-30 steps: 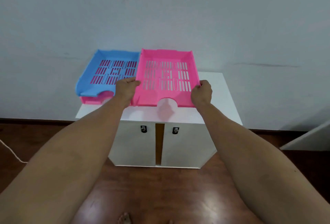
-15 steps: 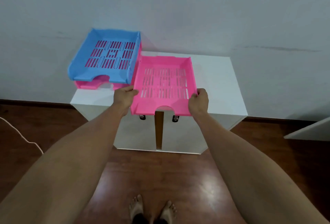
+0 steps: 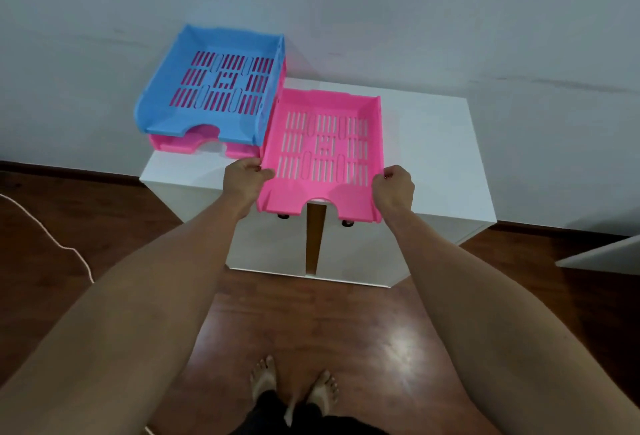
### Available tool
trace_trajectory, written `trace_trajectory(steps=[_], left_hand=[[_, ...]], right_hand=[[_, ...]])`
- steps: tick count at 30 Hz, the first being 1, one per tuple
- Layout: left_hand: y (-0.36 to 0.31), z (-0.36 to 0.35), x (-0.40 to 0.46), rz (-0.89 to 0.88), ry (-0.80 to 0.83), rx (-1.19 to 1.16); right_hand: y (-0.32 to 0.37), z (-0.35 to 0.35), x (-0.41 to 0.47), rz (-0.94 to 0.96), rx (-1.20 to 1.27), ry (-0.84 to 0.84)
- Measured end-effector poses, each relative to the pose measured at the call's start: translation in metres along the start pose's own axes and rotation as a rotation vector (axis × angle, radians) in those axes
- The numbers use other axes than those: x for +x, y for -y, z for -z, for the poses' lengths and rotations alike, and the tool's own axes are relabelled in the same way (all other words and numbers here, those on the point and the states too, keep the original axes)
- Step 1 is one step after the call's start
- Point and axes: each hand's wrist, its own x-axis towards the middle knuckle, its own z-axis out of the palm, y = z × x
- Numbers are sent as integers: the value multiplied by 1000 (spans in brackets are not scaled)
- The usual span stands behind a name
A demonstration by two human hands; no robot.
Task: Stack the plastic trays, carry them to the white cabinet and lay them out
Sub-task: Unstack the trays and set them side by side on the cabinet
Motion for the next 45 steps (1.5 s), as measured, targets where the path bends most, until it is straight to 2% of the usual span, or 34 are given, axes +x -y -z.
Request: trace_trajectory(steps=[5,11,20,27,35,38,41,45], left_hand=[[13,14,-4,-23,17,184],[18,18,17,-42,-135,329],[6,-5,39,-21,-246,339],[-1,-11,46,77,-309,359],[-7,-6,43,77,-294,393],[-19,3,34,32,-279,424],[-35,13,22,-12,-239,502],[-52,36,11,-66,-238,591]], right_hand=[[15,-8,8,-13,-44,-1],[32,-17,32,-12,-69,13],[51,-24,80,10,-94,1],[61,-30,94,11,-72,-27],[66,-29,90,16,-109,14],[74,-26,78,90,-232,-26],[82,-28,60,252,-336,-66],[97,-39,33,350,-228,61]])
